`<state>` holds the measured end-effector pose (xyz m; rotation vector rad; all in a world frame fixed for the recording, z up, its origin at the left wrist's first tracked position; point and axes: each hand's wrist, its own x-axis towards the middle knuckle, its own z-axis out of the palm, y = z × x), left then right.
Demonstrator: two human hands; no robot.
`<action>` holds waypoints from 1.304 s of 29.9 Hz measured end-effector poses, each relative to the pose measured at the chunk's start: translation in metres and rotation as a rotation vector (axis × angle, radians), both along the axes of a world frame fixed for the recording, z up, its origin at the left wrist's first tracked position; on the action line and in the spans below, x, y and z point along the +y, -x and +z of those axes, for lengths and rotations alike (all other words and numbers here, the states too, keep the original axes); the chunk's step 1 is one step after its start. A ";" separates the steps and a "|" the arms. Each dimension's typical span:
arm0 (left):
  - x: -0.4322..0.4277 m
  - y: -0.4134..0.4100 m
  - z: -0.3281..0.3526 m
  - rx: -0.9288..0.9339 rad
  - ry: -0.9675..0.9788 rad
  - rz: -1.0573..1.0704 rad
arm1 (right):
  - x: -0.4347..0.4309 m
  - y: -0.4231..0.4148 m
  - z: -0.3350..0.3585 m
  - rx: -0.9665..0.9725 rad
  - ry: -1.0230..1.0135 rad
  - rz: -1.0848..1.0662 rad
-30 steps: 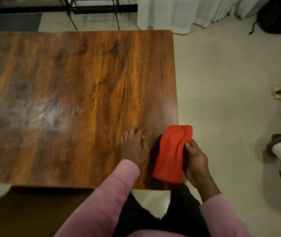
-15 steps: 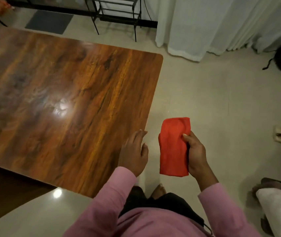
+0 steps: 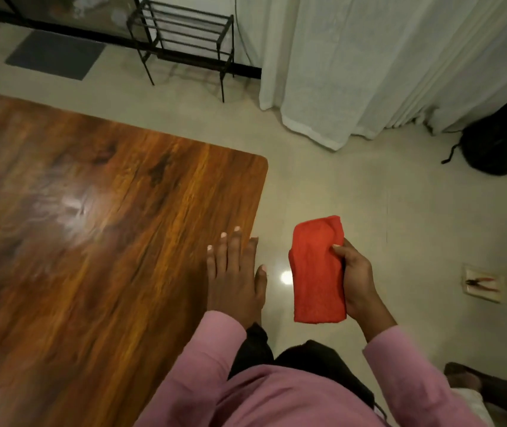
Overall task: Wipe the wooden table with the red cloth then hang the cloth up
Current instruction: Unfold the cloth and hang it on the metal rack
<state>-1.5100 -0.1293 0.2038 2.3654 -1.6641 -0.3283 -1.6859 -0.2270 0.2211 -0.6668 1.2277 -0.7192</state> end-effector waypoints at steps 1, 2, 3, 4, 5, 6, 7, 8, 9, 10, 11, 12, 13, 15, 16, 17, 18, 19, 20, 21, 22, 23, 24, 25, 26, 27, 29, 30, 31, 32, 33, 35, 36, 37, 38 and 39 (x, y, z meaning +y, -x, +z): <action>-0.015 -0.002 0.000 0.009 0.016 -0.019 | -0.015 -0.004 0.003 0.006 0.012 0.001; -0.030 -0.004 0.000 0.027 0.023 -0.034 | -0.029 -0.007 0.006 0.018 0.022 0.002; -0.044 -0.004 0.000 0.044 0.016 -0.042 | -0.042 -0.010 0.008 0.037 0.033 0.006; -0.055 -0.005 0.000 0.039 0.012 -0.047 | -0.053 -0.012 0.009 0.057 0.046 0.008; -0.066 -0.006 0.000 0.021 0.019 -0.054 | -0.064 -0.014 0.011 0.073 0.059 0.010; -0.077 -0.008 0.000 -0.002 0.030 -0.061 | -0.077 -0.017 0.012 0.083 0.070 0.012; -0.089 -0.009 0.001 -0.019 0.044 -0.060 | -0.089 -0.018 0.013 0.088 0.079 0.015; -0.100 -0.010 0.001 -0.028 0.060 -0.049 | -0.102 -0.019 0.014 0.087 0.083 0.017; -0.112 -0.011 0.001 -0.039 0.083 -0.035 | -0.115 -0.020 0.014 0.078 0.085 0.022; -0.123 -0.012 0.001 -0.053 0.106 -0.023 | -0.129 -0.021 0.012 0.062 0.082 0.028; -0.134 -0.013 0.002 -0.067 0.118 -0.014 | -0.144 -0.021 0.010 0.043 0.076 0.033; -0.147 -0.014 0.003 -0.080 0.121 -0.011 | -0.158 -0.023 0.009 0.024 0.070 0.039; -0.161 -0.014 0.004 -0.096 0.111 -0.010 | -0.174 -0.024 0.008 0.006 0.065 0.044; -0.192 -0.012 0.005 -0.115 0.046 -0.010 | -0.206 -0.024 0.003 -0.036 0.060 0.053; -0.208 -0.010 0.006 -0.110 0.003 -0.018 | -0.221 -0.024 0.001 -0.056 0.054 0.060; -0.223 -0.006 0.008 -0.094 -0.044 -0.022 | -0.235 -0.022 0.000 -0.071 0.044 0.064; -0.237 -0.003 0.009 -0.072 -0.079 -0.022 | -0.251 -0.021 0.000 -0.088 0.036 0.062; -0.252 0.000 0.010 -0.068 -0.082 -0.019 | -0.267 -0.020 0.001 -0.107 0.029 0.060; -0.267 0.003 0.012 -0.080 -0.083 -0.021 | -0.283 -0.018 0.003 -0.123 0.019 0.062; -0.282 0.006 0.012 -0.094 -0.091 -0.029 | -0.299 -0.016 0.004 -0.132 0.009 0.068; -0.298 0.008 0.013 -0.118 -0.114 -0.040 | -0.314 -0.014 0.005 -0.138 0.001 0.077; -0.314 0.011 0.014 -0.144 -0.136 -0.047 | -0.331 -0.013 0.006 -0.145 -0.004 0.089; -0.328 0.013 0.017 -0.164 -0.148 -0.044 | -0.347 -0.012 0.006 -0.154 -0.009 0.101; -0.343 0.015 0.019 -0.176 -0.146 -0.034 | -0.362 -0.013 0.007 -0.163 -0.015 0.111; -0.357 0.017 0.020 -0.184 -0.142 -0.017 | -0.378 -0.013 0.007 -0.175 -0.018 0.124; -0.369 0.019 0.020 -0.194 -0.143 0.000 | -0.392 -0.015 0.008 -0.185 -0.019 0.140; -0.389 0.019 0.020 -0.226 -0.131 0.034 | -0.417 -0.019 0.008 -0.197 -0.022 0.170; -0.398 0.018 0.021 -0.237 -0.114 0.051 | -0.429 -0.023 0.008 -0.200 -0.024 0.183; -0.408 0.015 0.020 -0.246 -0.093 0.065 | -0.441 -0.028 0.008 -0.199 -0.025 0.196; -0.418 0.011 0.020 -0.241 -0.079 0.080 | -0.453 -0.033 0.008 -0.195 -0.026 0.211; -0.427 0.006 0.019 -0.214 -0.071 0.097 | -0.463 -0.038 0.007 -0.190 -0.027 0.223; -0.444 -0.004 0.016 -0.093 -0.038 0.166 | -0.482 -0.052 0.006 -0.186 -0.030 0.247; -0.453 -0.010 0.014 -0.022 -0.024 0.216 | -0.491 -0.059 0.006 -0.186 -0.031 0.259; -0.463 -0.018 0.013 0.031 -0.012 0.259 | -0.500 -0.067 0.006 -0.181 -0.027 0.270; -0.472 -0.025 0.011 0.051 0.019 0.286 | -0.509 -0.075 0.006 -0.174 -0.018 0.281; -0.481 -0.033 0.008 0.059 0.054 0.298 | -0.518 -0.084 0.008 -0.167 -0.005 0.295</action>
